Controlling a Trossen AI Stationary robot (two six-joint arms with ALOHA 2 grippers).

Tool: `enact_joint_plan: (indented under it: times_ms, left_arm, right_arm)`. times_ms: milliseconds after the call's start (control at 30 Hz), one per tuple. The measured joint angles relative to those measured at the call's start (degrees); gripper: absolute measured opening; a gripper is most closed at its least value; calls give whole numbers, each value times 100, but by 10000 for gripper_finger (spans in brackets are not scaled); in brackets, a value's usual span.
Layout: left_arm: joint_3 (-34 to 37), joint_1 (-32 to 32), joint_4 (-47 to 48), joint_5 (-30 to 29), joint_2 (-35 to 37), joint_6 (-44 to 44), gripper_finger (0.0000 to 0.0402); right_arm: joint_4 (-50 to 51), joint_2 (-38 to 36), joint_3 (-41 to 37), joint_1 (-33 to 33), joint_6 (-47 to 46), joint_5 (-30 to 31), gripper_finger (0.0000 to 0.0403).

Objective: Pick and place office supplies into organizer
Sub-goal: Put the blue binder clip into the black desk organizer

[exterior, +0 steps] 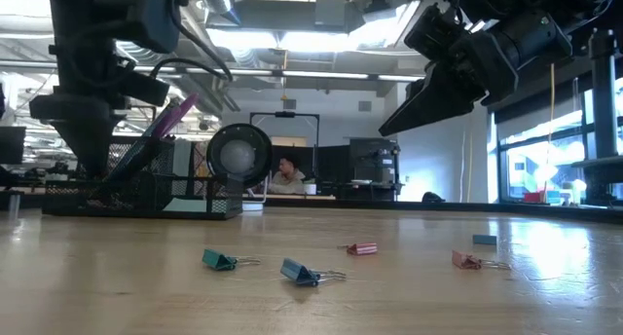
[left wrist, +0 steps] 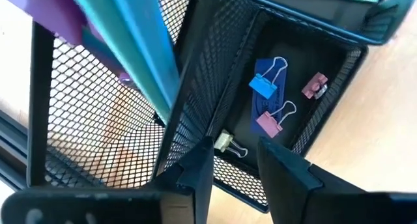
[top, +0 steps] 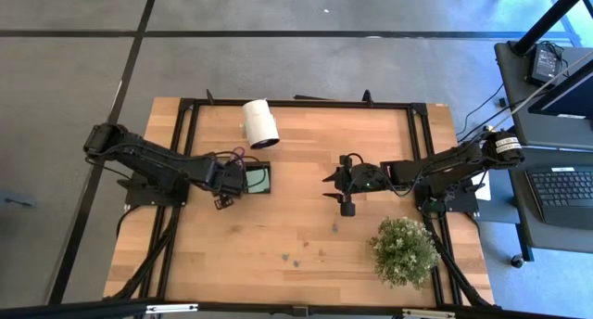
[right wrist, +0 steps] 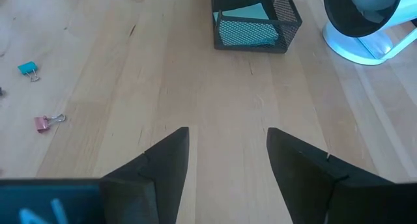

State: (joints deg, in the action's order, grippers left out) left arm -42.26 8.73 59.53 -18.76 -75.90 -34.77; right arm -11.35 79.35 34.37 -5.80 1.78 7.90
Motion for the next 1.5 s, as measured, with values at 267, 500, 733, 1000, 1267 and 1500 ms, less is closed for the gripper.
enact_joint_plan:
  times_ms: [267,500,733,1000,1267,1500]
  left_arm:
    - [-590,112,190,344,41,1152,102]
    - [-1236,177,-763,884,50,1651,98]
    - [-1290,199,-2958,2739,-32,1628,122]
    - [-1428,679,-4153,3038,-691,1556,152]
    - [-3018,1081,-2391,2414,-2058,1280,147]
    - [-4167,1115,-1330,2350,-3095,151,146]
  right_arm:
    - [0,0,0,1,0,0,210]
    - [-2,0,0,0,2,0,210]
    - [0,0,0,1,5,2,210]
    - [0,0,0,0,155,2,210]
    - [0,0,0,2,153,2,210]
    - [2,0,0,1,140,2,210]
